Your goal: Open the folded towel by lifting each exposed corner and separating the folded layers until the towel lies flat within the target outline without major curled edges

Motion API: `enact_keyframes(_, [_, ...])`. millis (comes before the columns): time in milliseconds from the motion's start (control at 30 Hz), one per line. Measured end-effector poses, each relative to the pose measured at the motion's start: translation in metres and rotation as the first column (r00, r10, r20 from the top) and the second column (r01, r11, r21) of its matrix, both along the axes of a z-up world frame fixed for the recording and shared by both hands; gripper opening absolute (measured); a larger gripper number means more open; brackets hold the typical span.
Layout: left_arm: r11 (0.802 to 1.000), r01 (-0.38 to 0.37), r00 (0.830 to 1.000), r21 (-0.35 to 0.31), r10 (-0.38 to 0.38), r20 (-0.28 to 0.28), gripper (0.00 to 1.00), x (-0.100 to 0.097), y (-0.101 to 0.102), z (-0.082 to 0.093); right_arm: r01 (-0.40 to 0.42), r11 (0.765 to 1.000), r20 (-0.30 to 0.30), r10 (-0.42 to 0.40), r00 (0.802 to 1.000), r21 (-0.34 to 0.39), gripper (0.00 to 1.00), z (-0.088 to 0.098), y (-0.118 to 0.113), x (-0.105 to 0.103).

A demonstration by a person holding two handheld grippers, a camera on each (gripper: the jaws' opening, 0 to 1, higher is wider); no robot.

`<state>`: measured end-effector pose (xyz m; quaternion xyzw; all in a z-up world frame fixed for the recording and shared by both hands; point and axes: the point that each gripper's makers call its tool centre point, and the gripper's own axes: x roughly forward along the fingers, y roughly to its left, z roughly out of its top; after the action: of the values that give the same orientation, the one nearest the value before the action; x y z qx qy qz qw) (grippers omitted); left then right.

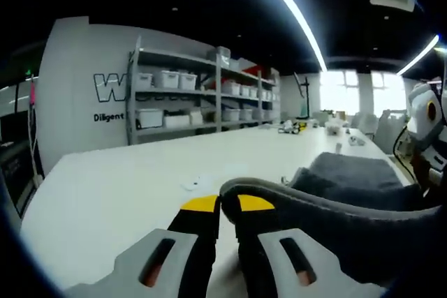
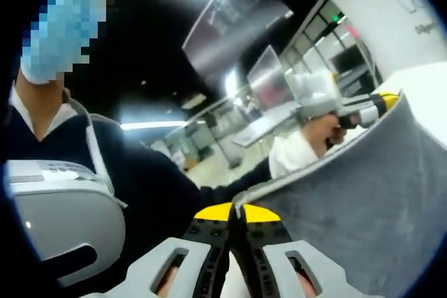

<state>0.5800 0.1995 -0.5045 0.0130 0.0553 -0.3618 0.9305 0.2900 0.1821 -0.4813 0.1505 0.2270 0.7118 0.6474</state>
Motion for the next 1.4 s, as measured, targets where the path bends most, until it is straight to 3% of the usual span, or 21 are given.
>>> enact_keyframes(100, [0.999,-0.017,1.0,0.034,0.016,0.011,0.08,-0.002,0.006,-0.003,-0.013,1.0,-0.004,0.013,1.0,-0.001,0.0,-0.002,0.007,-0.001])
enact_keyframes(333, [0.999,-0.044,0.999,-0.015,0.044,0.003,0.08,-0.001,0.023,0.001,-0.036,0.999,0.001,0.036,0.999,0.004,0.0,0.002,0.022,-0.002])
enact_keyframes(667, [0.997,-0.074,0.997,0.008,0.074,0.018,0.04,0.002,0.033,-0.001,-0.051,0.999,-0.009,0.051,0.999,0.018,0.0,0.005,0.04,0.003])
enact_keyframes(967, [0.993,-0.117,0.993,-0.012,0.117,0.0,0.02,0.006,0.056,-0.003,-0.062,0.998,0.008,0.062,0.998,0.0,0.0,0.004,0.053,0.007])
enact_keyframes(1233, [0.99,-0.141,0.99,0.014,0.141,0.011,0.02,0.005,0.069,-0.004,-0.076,0.997,0.006,0.076,0.997,-0.009,0.0,-0.001,0.045,0.006])
enact_keyframes(1400, [0.988,-0.157,0.988,-0.002,0.157,0.003,0.02,0.005,0.076,-0.001,-0.076,0.997,0.01,0.076,0.997,-0.015,0.0,0.0,0.044,0.005])
